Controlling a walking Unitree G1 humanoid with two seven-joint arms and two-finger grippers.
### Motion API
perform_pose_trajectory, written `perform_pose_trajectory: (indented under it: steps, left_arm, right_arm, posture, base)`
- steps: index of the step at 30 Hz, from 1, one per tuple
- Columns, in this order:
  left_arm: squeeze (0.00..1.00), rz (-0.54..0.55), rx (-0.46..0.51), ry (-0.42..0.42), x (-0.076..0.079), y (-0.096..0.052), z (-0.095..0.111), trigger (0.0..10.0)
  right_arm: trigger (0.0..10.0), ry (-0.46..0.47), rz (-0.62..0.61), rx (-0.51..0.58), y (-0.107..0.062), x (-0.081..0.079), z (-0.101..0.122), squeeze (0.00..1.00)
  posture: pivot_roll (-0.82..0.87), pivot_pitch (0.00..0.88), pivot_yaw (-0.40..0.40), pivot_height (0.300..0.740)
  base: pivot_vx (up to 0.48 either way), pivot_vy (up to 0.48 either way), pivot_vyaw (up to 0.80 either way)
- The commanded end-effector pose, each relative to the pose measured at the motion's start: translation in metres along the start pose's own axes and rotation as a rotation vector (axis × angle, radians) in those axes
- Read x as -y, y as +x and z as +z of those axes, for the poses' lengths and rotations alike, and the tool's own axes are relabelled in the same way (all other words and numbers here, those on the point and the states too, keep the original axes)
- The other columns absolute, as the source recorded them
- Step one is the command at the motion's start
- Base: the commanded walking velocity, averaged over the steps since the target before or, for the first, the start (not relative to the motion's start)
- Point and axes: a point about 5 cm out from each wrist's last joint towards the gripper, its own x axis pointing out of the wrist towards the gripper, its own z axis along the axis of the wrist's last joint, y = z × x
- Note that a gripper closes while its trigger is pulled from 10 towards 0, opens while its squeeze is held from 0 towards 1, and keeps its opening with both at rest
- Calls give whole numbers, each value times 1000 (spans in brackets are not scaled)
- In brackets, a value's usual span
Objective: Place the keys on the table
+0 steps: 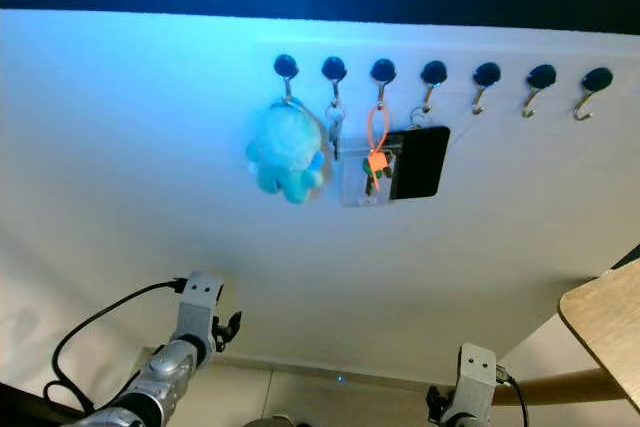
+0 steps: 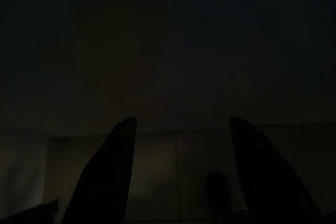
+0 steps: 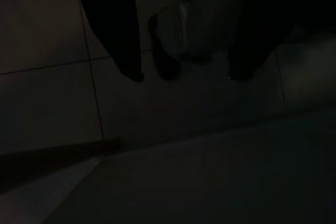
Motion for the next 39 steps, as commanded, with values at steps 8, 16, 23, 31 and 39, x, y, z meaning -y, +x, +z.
perform_pose_trajectory:
  steps: [8,16,23,31,39]
  left_arm:
    - [0,-3,1,-8,-1,-2,-5,10000]
    - [0,-55,18,77,5,-2,-2,10000]
    - [0,-38,23,41,3,-2,-1,10000]
    - [0,-54,32,68,3,-2,0,10000]
    - [86,-74,36,133,6,-2,0,10000]
  right_arm:
    - [10000,12,7,-13,-1,-6,-6,0]
    - [10000,19,10,-12,0,-8,-6,0]
    - [10000,27,11,-17,-1,-10,-9,0]
    - [10000,38,7,-25,-3,-10,-14,0]
    - [10000,46,1,-25,-3,-10,-15,0]
  posture:
    - [19,43,34,740]
    - [23,51,32,740]
    - [23,55,36,740]
    - [19,61,40,740]
    - [19,54,46,740]
  base:
    - [0,0,0]
    - [0,-274,0]
    - [0,-248,0]
    - [0,0,0]
    - [0,-480,0]
